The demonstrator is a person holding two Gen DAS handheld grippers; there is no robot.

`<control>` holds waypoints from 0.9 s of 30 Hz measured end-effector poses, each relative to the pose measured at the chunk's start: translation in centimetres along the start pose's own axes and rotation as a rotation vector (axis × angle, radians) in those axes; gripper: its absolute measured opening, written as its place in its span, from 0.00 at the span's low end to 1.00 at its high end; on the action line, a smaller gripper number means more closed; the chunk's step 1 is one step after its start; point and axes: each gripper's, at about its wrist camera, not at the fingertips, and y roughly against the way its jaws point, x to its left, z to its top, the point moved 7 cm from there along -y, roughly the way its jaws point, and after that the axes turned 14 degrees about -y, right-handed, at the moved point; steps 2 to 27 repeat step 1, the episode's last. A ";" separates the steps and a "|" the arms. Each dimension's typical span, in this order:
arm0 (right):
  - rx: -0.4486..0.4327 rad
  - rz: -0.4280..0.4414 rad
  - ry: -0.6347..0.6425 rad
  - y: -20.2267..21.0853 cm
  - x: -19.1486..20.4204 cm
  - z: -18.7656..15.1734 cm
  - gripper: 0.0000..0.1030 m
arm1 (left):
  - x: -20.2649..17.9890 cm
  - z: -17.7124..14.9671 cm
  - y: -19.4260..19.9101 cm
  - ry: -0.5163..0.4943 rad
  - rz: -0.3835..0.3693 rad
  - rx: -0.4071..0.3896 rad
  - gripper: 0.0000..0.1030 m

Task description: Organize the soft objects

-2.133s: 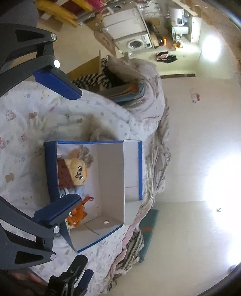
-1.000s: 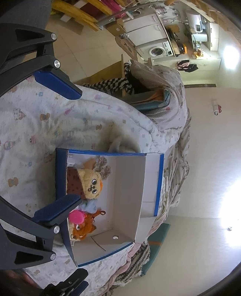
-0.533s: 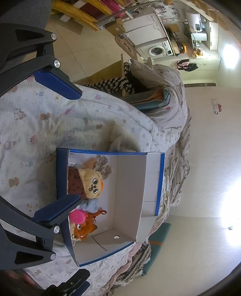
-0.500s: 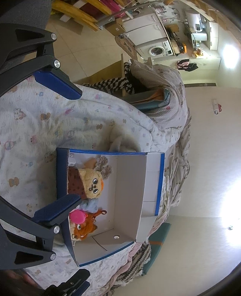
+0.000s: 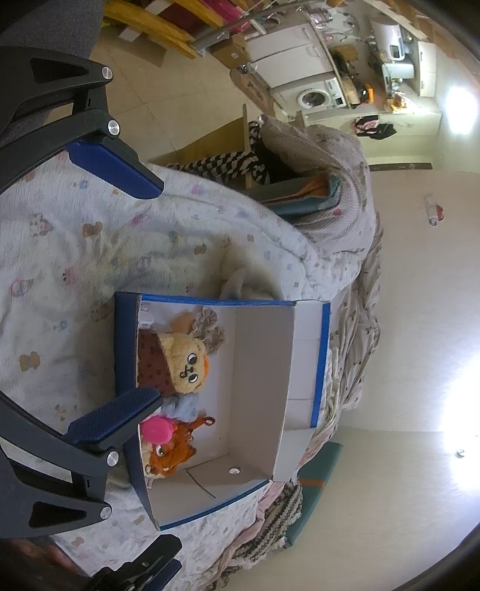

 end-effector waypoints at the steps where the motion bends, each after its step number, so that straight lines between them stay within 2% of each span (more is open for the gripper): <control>1: -0.001 0.000 -0.001 0.0 0.0 0.0 1.00 | 0.0 -0.1 -0.1 0.002 -0.010 0.004 0.99; 27: -0.001 0.000 -0.001 0.0 0.0 0.0 1.00 | 0.0 -0.1 -0.1 0.002 -0.010 0.004 0.99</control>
